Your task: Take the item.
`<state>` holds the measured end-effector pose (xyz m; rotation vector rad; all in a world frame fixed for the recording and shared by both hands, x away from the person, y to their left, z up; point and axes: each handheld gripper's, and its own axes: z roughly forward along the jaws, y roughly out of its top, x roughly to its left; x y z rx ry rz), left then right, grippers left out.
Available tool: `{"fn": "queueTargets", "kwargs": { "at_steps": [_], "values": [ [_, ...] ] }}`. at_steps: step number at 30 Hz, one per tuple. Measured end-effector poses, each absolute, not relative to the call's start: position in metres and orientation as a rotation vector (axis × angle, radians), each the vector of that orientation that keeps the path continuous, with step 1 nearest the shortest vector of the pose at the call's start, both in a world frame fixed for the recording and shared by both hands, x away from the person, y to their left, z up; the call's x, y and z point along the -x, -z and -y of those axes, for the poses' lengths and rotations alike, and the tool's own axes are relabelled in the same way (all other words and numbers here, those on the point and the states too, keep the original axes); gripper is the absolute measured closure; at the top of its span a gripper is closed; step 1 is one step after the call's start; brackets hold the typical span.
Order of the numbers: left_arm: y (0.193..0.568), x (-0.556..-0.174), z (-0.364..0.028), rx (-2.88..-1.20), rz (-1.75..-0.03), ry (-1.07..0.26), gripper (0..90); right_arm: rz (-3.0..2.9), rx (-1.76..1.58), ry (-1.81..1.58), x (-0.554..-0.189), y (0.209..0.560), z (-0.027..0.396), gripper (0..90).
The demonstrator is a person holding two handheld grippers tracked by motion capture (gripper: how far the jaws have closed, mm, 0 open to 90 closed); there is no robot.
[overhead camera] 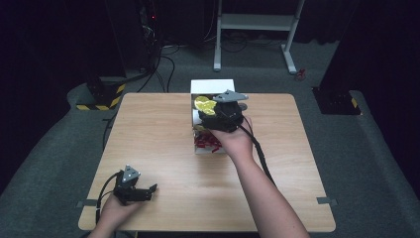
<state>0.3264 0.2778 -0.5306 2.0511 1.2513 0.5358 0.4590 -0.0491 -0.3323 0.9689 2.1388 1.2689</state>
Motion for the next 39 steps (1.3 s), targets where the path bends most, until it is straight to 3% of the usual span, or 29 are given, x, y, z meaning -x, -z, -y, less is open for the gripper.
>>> {"fn": "queueTargets", "kwargs": {
  "at_steps": [4,8,39],
  "values": [
    [0.53,-0.326,-0.278,-2.057,-1.245,-0.541,6.0,-2.138,-0.98,-1.265,-0.459,0.333,0.048,30.6],
    [0.531,-0.326,-0.278,-2.051,-1.25,-0.535,6.1,-2.129,-0.98,-1.268,-0.458,0.332,0.05,37.6],
    [0.531,-0.326,-0.277,-2.053,-1.255,-0.54,5.3,-2.034,-0.902,-1.388,-0.429,0.307,0.064,38.1]
  ]
}}
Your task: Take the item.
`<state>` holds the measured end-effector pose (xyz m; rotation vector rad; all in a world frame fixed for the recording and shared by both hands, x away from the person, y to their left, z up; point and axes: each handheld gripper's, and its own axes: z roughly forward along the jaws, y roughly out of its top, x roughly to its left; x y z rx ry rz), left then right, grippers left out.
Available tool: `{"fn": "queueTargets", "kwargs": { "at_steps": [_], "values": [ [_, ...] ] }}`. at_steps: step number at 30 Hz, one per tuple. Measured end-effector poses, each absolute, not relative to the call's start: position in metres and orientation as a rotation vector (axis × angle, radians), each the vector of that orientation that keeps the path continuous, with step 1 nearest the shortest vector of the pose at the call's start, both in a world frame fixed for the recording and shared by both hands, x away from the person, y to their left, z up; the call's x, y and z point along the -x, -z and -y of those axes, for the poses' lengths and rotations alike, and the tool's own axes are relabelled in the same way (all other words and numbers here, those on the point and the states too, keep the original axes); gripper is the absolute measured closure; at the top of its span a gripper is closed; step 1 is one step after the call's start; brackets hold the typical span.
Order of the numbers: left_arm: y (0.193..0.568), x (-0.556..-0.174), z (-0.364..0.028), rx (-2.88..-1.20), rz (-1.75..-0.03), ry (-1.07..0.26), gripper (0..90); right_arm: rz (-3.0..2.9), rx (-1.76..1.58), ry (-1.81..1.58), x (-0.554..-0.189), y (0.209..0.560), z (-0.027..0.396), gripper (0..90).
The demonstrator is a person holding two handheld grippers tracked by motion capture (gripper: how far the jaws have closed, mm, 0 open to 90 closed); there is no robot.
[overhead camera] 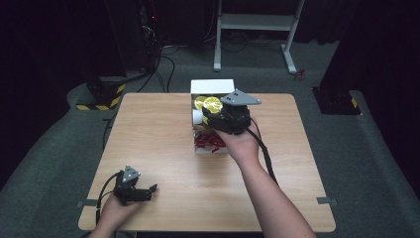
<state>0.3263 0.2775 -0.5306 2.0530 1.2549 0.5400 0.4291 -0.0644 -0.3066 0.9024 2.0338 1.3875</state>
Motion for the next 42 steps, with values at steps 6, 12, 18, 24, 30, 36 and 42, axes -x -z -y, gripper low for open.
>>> {"fn": "queueTargets", "kwargs": {
  "at_steps": [6,12,18,24,30,36,42],
  "values": [
    [0.531,-0.328,-0.277,-2.046,-1.289,-0.536,1.8,-2.03,-0.875,-1.396,-0.42,0.302,0.068,38.1],
    [0.531,-0.329,-0.277,-2.05,-1.291,-0.543,0.2,-2.03,-0.866,-1.419,-0.41,0.302,0.071,38.1],
    [0.531,-0.33,-0.277,-2.057,-1.292,-0.548,0.2,-2.03,-0.843,-1.437,-0.399,0.302,0.075,38.1],
    [0.531,-0.329,-0.277,-2.051,-1.3,-0.547,0.2,-2.036,-0.834,-1.446,-0.387,0.305,0.082,38.1],
    [0.531,-0.33,-0.277,-2.049,-1.302,-0.549,0.2,-2.039,-0.825,-1.465,-0.374,0.313,0.094,38.1],
    [0.531,-0.328,-0.276,-2.037,-1.312,-0.559,1.4,-2.068,-0.828,-1.447,-0.367,0.325,0.101,38.1],
    [0.531,-0.327,-0.275,-2.033,-1.316,-0.563,2.6,-2.073,-0.809,-1.463,-0.358,0.341,0.113,38.1]
  ]
}}
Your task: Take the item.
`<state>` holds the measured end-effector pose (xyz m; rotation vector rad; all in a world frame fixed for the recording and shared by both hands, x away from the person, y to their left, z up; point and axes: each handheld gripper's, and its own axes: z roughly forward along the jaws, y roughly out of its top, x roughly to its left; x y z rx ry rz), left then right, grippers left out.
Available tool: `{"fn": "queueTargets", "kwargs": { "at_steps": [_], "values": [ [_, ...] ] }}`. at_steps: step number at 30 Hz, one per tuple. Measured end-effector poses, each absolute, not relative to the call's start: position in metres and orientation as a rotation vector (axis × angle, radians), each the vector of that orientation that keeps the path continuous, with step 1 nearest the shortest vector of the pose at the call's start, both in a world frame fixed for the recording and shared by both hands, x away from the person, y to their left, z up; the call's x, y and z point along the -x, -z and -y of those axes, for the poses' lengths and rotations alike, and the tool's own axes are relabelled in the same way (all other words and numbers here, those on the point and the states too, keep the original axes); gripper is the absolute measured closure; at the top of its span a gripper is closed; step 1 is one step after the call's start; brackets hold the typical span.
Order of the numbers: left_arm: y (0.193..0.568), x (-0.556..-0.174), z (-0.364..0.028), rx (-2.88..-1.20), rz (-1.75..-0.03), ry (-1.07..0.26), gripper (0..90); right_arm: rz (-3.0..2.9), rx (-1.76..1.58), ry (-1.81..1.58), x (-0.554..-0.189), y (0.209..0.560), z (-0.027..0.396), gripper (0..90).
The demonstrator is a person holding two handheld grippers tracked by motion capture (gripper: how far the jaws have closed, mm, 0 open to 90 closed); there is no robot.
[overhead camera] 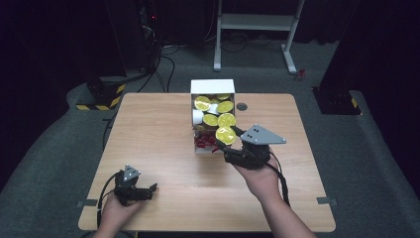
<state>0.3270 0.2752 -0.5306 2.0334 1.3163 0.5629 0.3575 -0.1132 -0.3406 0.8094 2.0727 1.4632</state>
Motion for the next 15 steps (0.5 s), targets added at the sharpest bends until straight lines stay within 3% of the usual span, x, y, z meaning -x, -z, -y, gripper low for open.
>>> {"fn": "queueTargets", "kwargs": {
  "at_steps": [15],
  "values": [
    [0.531,-0.327,-0.273,-2.02,-1.314,-0.56,4.6,-2.077,-0.889,-1.399,-0.35,0.38,0.158,38.1]
  ]
}}
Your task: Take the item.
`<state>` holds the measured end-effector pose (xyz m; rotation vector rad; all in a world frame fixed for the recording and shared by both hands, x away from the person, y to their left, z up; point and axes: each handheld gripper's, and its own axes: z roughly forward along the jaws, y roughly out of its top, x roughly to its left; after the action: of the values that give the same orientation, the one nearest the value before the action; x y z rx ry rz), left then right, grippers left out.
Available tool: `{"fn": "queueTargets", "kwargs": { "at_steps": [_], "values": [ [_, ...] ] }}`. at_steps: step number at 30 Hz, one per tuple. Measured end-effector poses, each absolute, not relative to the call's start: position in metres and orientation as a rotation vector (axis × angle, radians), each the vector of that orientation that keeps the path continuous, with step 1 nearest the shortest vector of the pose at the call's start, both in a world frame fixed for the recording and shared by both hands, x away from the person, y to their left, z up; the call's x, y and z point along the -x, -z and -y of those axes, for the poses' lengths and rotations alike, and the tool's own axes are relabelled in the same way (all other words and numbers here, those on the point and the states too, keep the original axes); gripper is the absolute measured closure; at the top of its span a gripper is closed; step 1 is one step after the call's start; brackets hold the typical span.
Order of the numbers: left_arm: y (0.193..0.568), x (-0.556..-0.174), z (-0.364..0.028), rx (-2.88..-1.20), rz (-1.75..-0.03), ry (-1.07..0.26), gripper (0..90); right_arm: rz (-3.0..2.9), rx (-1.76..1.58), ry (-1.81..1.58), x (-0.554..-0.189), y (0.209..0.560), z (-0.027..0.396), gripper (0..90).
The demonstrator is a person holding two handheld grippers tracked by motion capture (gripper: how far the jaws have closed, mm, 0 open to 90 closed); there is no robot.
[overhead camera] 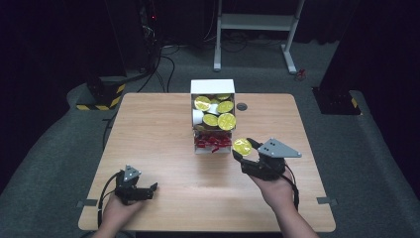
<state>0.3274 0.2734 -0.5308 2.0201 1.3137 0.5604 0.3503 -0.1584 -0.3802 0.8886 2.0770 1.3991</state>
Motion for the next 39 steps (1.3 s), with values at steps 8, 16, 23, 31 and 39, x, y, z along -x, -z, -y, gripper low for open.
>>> {"fn": "queueTargets", "kwargs": {
  "at_steps": [8,16,23,31,39],
  "values": [
    [0.531,-0.328,-0.273,-2.023,-1.313,-0.562,4.1,-2.06,-0.947,-1.328,-0.351,0.397,0.184,38.1],
    [0.531,-0.328,-0.273,-2.024,-1.312,-0.561,3.7,-2.046,-1.014,-1.258,-0.361,0.413,0.201,38.1],
    [0.531,-0.328,-0.273,-2.027,-1.309,-0.56,3.2,-2.017,-1.045,-1.233,-0.368,0.418,0.211,38.1],
    [0.531,-0.328,-0.273,-2.044,-1.3,-0.547,0.4,-1.991,-1.128,-1.166,-0.386,0.427,0.22,38.2],
    [0.531,-0.328,-0.273,-2.052,-1.297,-0.548,0.4,-1.978,-1.202,-1.115,-0.408,0.441,0.223,38.1]
  ]
}}
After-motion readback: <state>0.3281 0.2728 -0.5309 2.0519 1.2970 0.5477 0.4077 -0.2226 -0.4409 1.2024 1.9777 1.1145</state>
